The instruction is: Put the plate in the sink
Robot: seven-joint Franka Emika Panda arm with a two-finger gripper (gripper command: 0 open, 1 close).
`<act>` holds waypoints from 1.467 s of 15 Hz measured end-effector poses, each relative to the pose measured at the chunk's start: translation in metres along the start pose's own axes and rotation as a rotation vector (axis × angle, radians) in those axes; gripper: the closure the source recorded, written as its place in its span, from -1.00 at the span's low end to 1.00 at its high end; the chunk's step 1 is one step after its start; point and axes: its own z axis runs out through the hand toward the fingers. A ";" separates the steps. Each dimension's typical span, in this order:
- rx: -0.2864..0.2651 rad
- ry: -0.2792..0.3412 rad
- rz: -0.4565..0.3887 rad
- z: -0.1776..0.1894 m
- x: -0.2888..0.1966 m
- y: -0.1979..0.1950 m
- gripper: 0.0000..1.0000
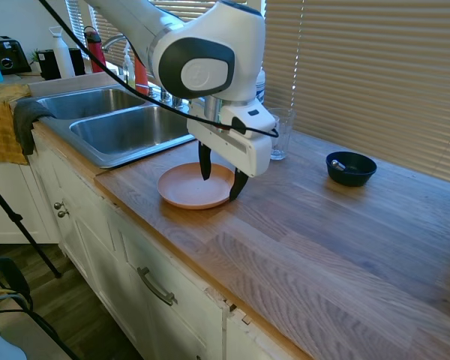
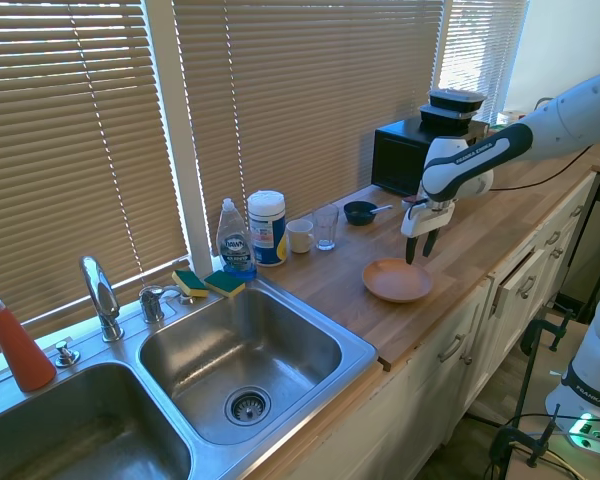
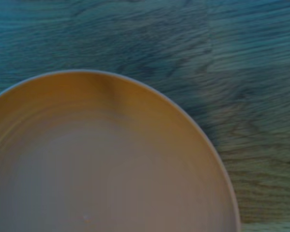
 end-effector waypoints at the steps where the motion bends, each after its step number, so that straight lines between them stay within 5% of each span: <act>1: -0.002 -0.018 -0.008 0.005 0.002 -0.002 -1.00; 2: -0.004 -0.034 -0.013 0.008 0.003 -0.003 -1.00; 3: -0.005 -0.042 -0.020 0.010 0.003 -0.005 1.00; 22: -0.010 -0.115 -0.037 0.025 0.005 -0.037 1.00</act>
